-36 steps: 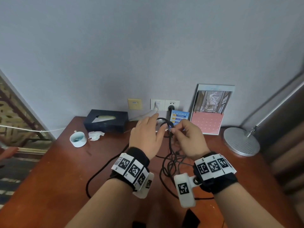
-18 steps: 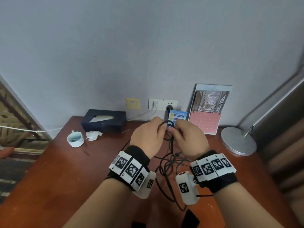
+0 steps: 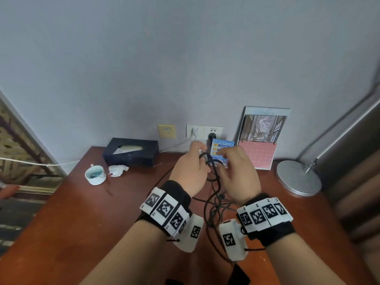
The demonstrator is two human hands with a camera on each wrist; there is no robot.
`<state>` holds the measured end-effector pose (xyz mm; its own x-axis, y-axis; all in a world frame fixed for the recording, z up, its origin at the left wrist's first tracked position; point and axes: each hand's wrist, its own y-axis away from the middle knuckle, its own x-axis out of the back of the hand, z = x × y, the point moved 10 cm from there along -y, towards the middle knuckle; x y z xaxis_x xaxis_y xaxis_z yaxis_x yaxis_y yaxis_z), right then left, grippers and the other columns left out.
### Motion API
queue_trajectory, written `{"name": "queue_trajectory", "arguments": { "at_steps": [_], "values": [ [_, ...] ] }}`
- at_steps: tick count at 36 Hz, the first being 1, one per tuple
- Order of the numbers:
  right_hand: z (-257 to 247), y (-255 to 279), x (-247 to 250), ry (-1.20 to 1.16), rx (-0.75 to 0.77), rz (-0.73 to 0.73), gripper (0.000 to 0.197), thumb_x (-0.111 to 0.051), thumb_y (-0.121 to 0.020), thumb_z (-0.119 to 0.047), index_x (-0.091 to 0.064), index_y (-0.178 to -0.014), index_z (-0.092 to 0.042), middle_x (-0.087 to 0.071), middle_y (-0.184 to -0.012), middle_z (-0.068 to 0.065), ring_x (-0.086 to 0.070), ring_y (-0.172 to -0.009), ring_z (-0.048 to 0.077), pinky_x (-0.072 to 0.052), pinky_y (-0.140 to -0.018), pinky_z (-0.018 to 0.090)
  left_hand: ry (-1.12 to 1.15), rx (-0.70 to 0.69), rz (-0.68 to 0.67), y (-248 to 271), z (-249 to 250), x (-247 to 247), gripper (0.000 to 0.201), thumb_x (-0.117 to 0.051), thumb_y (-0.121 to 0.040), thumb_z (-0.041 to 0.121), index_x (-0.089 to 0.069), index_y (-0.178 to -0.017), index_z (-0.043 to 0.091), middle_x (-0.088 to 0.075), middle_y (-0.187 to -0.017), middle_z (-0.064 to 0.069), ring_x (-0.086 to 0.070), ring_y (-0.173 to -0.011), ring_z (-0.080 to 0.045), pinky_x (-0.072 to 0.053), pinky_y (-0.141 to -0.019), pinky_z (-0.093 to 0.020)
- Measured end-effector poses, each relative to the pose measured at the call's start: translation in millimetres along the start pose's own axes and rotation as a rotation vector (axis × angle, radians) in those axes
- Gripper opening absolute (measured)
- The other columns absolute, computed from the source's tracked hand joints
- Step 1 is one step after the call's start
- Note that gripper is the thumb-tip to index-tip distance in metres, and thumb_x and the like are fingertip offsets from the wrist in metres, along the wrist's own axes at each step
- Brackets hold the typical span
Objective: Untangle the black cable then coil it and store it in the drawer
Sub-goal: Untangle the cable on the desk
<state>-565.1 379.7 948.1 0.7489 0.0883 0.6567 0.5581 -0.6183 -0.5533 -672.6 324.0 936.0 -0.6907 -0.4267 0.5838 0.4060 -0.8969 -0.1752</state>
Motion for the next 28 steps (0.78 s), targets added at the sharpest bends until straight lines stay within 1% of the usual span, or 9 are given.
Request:
{"name": "queue_trajectory", "arguments": {
  "at_steps": [4,8,12,14,17,21,23,26,28],
  "values": [
    [-28,-1,-6,0.103,0.222,-0.069,0.021,-0.049,-0.076,-0.015,-0.056,-0.093,-0.023,-0.061,-0.085,0.004,-0.056,-0.075,0.031,-0.046,-0.062,0.037,-0.054,-0.086,-0.039,5,11,-8,0.022,-0.038,-0.095,0.006,-0.042,-0.113,0.019,-0.066,-0.085,-0.008,-0.062,-0.074,-0.023,-0.049,-0.069,-0.033],
    [-25,-1,-6,0.167,0.232,-0.089,0.023,-0.053,-0.075,-0.015,-0.068,-0.091,-0.021,-0.061,-0.083,-0.001,-0.054,-0.073,0.029,-0.047,-0.059,0.038,-0.077,-0.099,-0.074,6,10,-9,0.017,-0.038,-0.096,0.003,-0.038,-0.107,0.016,-0.067,-0.084,-0.005,-0.056,-0.067,-0.010,-0.039,-0.056,-0.010],
    [-21,-3,-4,0.226,0.228,-0.103,0.022,-0.050,-0.081,-0.028,-0.069,-0.090,-0.024,-0.064,-0.080,-0.003,-0.056,-0.071,0.029,-0.047,-0.059,0.036,-0.069,-0.128,-0.129,5,12,-11,0.018,-0.039,-0.096,0.005,-0.037,-0.105,0.020,-0.069,-0.087,0.000,-0.052,-0.060,0.001,-0.037,-0.055,-0.009],
    [-17,-1,-4,0.198,0.192,-0.117,0.018,-0.050,-0.084,-0.027,-0.066,-0.092,-0.021,-0.064,-0.080,-0.002,-0.059,-0.074,0.029,-0.048,-0.061,0.037,-0.007,-0.125,-0.112,5,12,-8,0.015,-0.041,-0.097,0.008,-0.044,-0.102,0.022,-0.067,-0.082,0.004,-0.049,-0.054,0.001,-0.041,-0.057,-0.017],
    [3,1,0,0.105,0.011,-0.080,0.007,-0.056,-0.087,-0.022,-0.060,-0.092,-0.019,-0.065,-0.081,0.000,-0.060,-0.076,0.026,-0.048,-0.064,0.036,0.044,-0.116,-0.036,3,7,1,0.017,-0.047,-0.096,0.013,-0.058,-0.093,0.025,-0.058,-0.068,0.011,-0.049,-0.054,-0.002,-0.043,-0.060,-0.026],
    [44,7,8,-0.146,-0.338,0.000,0.006,-0.060,-0.089,-0.018,-0.057,-0.085,-0.017,-0.064,-0.073,0.000,-0.057,-0.067,0.019,-0.046,-0.063,0.029,0.092,-0.059,0.014,3,-6,12,0.029,-0.048,-0.097,0.015,-0.064,-0.091,0.038,-0.065,-0.074,0.012,-0.056,-0.058,-0.008,-0.052,-0.061,-0.029],
    [61,12,9,-0.300,-0.480,0.056,0.014,-0.061,-0.088,-0.013,-0.055,-0.077,-0.018,-0.062,-0.070,0.002,-0.052,-0.061,0.015,-0.042,-0.057,0.022,0.112,-0.054,-0.011,5,-9,12,0.034,-0.046,-0.097,0.013,-0.062,-0.093,0.043,-0.066,-0.073,0.008,-0.055,-0.057,-0.012,-0.050,-0.057,-0.028],
    [80,20,6,-0.491,-0.656,0.122,0.018,-0.060,-0.087,-0.009,-0.055,-0.072,-0.015,-0.054,-0.062,0.003,-0.045,-0.053,0.014,-0.038,-0.050,0.023,0.025,-0.090,-0.020,8,-8,12,0.025,-0.051,-0.095,0.017,-0.061,-0.102,0.039,-0.063,-0.072,0.013,-0.056,-0.067,-0.002,-0.042,-0.062,-0.010],
    [90,24,5,-0.604,-0.757,0.152,0.017,-0.058,-0.089,-0.007,-0.055,-0.072,-0.012,-0.050,-0.058,0.003,-0.042,-0.044,0.010,-0.034,-0.041,0.018,-0.031,-0.091,0.003,9,-11,16,0.018,-0.058,-0.093,0.022,-0.062,-0.105,0.034,-0.054,-0.071,0.022,-0.052,-0.073,0.010,-0.033,-0.068,0.001]
  ]
}}
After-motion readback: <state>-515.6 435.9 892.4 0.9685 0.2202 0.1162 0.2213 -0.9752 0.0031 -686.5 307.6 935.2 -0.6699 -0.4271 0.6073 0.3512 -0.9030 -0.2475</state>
